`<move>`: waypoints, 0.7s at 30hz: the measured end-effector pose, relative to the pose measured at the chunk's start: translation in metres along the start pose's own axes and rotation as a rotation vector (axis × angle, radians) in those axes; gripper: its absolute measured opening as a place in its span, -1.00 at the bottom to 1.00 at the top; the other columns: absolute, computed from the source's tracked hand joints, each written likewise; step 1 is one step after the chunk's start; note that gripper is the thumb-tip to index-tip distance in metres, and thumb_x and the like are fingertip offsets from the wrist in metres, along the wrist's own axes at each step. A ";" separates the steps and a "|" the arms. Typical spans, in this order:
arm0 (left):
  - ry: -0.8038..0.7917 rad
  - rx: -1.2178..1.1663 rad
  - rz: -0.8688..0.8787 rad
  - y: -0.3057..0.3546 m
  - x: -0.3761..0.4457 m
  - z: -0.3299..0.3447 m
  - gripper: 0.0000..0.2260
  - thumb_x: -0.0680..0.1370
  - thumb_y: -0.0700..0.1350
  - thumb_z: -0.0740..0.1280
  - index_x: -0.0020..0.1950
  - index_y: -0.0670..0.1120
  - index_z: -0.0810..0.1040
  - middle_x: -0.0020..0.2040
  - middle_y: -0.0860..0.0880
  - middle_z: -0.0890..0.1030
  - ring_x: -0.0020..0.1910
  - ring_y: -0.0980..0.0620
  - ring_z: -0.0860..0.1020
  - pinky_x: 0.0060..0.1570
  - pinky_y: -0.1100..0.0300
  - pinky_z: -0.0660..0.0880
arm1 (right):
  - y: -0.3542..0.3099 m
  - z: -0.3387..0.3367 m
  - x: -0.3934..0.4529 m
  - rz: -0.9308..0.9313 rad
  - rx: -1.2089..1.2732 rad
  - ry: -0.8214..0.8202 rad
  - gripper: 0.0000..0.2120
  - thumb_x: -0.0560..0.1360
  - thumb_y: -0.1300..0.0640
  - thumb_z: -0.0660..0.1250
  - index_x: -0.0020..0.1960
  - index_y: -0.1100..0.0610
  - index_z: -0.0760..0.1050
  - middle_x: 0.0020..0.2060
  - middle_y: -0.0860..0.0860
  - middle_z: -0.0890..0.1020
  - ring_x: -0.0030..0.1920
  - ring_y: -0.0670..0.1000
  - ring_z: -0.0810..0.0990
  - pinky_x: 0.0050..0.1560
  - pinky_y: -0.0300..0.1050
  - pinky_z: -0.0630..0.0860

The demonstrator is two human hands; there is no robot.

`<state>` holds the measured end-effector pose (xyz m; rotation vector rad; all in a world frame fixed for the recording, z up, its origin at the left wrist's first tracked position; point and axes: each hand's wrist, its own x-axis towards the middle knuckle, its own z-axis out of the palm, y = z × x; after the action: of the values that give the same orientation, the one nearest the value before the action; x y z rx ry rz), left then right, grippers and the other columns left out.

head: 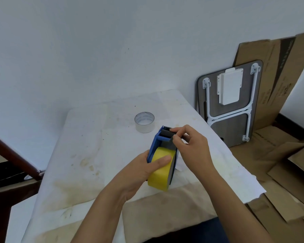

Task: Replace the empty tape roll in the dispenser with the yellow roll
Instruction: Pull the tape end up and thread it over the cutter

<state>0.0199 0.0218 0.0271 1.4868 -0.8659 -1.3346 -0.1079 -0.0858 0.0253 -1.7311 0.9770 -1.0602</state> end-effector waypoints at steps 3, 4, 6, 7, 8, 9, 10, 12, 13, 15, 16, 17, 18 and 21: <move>-0.022 -0.006 -0.004 0.001 -0.002 -0.002 -0.56 0.39 0.09 0.46 0.24 -0.01 0.60 0.14 -0.09 0.72 0.16 -0.17 0.65 0.29 -0.16 0.52 | -0.001 0.001 0.000 -0.032 -0.027 0.025 -0.85 0.48 0.28 0.29 -0.24 0.13 0.43 -0.03 -0.05 0.66 0.00 -0.05 0.63 -0.18 -0.36 0.52; -0.028 -0.020 -0.009 0.001 -0.003 -0.003 -0.57 0.40 0.06 0.46 0.24 -0.03 0.60 0.15 -0.11 0.72 0.16 -0.17 0.66 0.27 -0.13 0.53 | 0.000 0.001 0.000 -0.038 -0.039 0.027 -0.87 0.48 0.28 0.29 -0.23 0.14 0.44 -0.04 -0.05 0.66 0.00 -0.02 0.63 -0.16 -0.32 0.55; -0.036 -0.054 -0.019 0.002 -0.004 -0.006 -0.61 0.42 0.01 0.45 0.22 -0.06 0.62 0.15 -0.12 0.72 0.11 -0.13 0.68 0.23 -0.07 0.57 | 0.002 0.000 0.001 -0.044 -0.059 0.027 -0.90 0.48 0.29 0.29 -0.21 0.18 0.44 -0.05 -0.03 0.65 0.00 0.02 0.62 -0.09 -0.19 0.59; -0.043 -0.071 -0.021 0.002 -0.004 -0.007 -0.63 0.43 -0.01 0.44 0.21 -0.07 0.62 0.15 -0.13 0.72 0.09 -0.10 0.68 0.21 -0.05 0.58 | 0.003 -0.001 0.001 -0.044 -0.066 0.031 -0.90 0.47 0.29 0.29 -0.21 0.19 0.43 -0.05 -0.02 0.64 0.00 0.03 0.62 -0.07 -0.12 0.60; -0.049 -0.091 -0.024 0.002 -0.004 -0.008 -0.64 0.43 -0.02 0.44 0.20 -0.08 0.63 0.13 -0.12 0.72 0.08 -0.08 0.69 0.20 -0.03 0.59 | 0.003 -0.001 0.001 -0.039 -0.071 0.039 -0.89 0.47 0.30 0.29 -0.22 0.19 0.43 -0.05 -0.01 0.63 0.00 0.04 0.62 -0.06 -0.10 0.60; -0.054 -0.111 -0.026 0.001 -0.005 -0.009 -0.65 0.42 -0.04 0.44 0.19 -0.09 0.63 0.11 -0.10 0.73 0.07 -0.06 0.69 0.19 -0.01 0.60 | 0.002 -0.002 0.002 -0.035 -0.073 0.053 -0.89 0.46 0.31 0.29 -0.22 0.18 0.42 -0.05 0.00 0.62 0.00 0.03 0.62 -0.05 -0.11 0.59; -0.056 -0.126 -0.026 0.001 -0.005 -0.009 -0.65 0.42 -0.05 0.43 0.18 -0.09 0.63 0.09 -0.08 0.74 0.05 -0.04 0.69 0.16 0.02 0.61 | 0.002 -0.002 0.002 -0.037 -0.076 0.071 -0.87 0.46 0.32 0.28 -0.23 0.16 0.42 -0.04 0.00 0.61 0.00 0.01 0.61 -0.03 -0.14 0.59; -0.051 -0.129 -0.034 0.000 -0.005 -0.010 -0.62 0.41 -0.05 0.44 0.21 -0.11 0.62 0.09 -0.08 0.74 0.06 -0.05 0.69 0.13 0.06 0.61 | 0.001 -0.003 0.004 -0.043 -0.084 0.091 -0.84 0.46 0.32 0.29 -0.24 0.12 0.41 -0.03 0.00 0.59 0.00 -0.03 0.59 0.00 -0.18 0.56; -0.049 -0.123 -0.041 -0.001 -0.005 -0.009 -0.59 0.41 -0.05 0.44 0.24 -0.12 0.60 0.13 -0.11 0.73 0.11 -0.10 0.68 0.15 0.04 0.60 | 0.002 -0.003 0.004 -0.037 -0.092 0.088 -0.84 0.45 0.32 0.29 -0.24 0.13 0.41 -0.02 0.00 0.58 0.00 -0.04 0.58 0.00 -0.19 0.55; -0.052 -0.111 -0.054 -0.002 -0.005 -0.008 -0.55 0.42 -0.04 0.45 0.28 -0.14 0.58 0.19 -0.15 0.70 0.19 -0.17 0.65 0.22 -0.02 0.57 | 0.002 -0.003 0.005 -0.029 -0.104 0.074 -0.88 0.45 0.31 0.30 -0.23 0.16 0.43 -0.03 0.00 0.58 0.00 -0.04 0.58 0.02 -0.21 0.55; -0.055 -0.106 -0.056 -0.002 -0.005 -0.008 -0.55 0.42 -0.05 0.45 0.29 -0.14 0.58 0.19 -0.15 0.70 0.18 -0.16 0.65 0.24 -0.04 0.56 | 0.002 -0.004 0.005 -0.034 -0.112 0.068 -0.90 0.44 0.30 0.31 -0.22 0.18 0.44 -0.04 0.00 0.58 0.00 -0.05 0.57 0.02 -0.23 0.54; -0.058 -0.098 -0.054 -0.001 -0.005 -0.008 -0.58 0.44 -0.06 0.45 0.27 -0.14 0.59 0.15 -0.13 0.71 0.13 -0.13 0.67 0.24 -0.04 0.56 | 0.001 -0.004 0.005 -0.047 -0.128 0.056 -0.91 0.44 0.29 0.32 -0.22 0.18 0.46 -0.04 -0.01 0.58 0.01 -0.06 0.56 0.00 -0.28 0.52; -0.056 -0.084 -0.051 -0.001 -0.005 -0.008 -0.63 0.46 -0.08 0.45 0.24 -0.13 0.61 0.09 -0.09 0.73 0.05 -0.07 0.69 0.22 -0.02 0.56 | -0.001 -0.004 0.005 -0.068 -0.163 0.035 -0.92 0.45 0.27 0.34 -0.21 0.17 0.49 -0.04 -0.02 0.58 0.02 -0.06 0.53 -0.03 -0.35 0.46; -0.048 -0.043 -0.046 0.001 -0.006 -0.007 -0.75 0.51 -0.12 0.44 0.17 -0.09 0.64 -0.06 0.00 0.74 -0.09 0.05 0.69 0.17 0.01 0.56 | -0.004 -0.007 0.007 -0.135 -0.350 -0.042 -0.92 0.46 0.20 0.37 -0.21 0.11 0.52 -0.03 -0.07 0.55 0.02 -0.02 0.41 -0.11 -0.41 0.28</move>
<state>0.0260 0.0285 0.0305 1.4541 -0.8326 -1.4195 -0.1109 -0.0930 0.0323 -2.1206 1.0801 -0.9746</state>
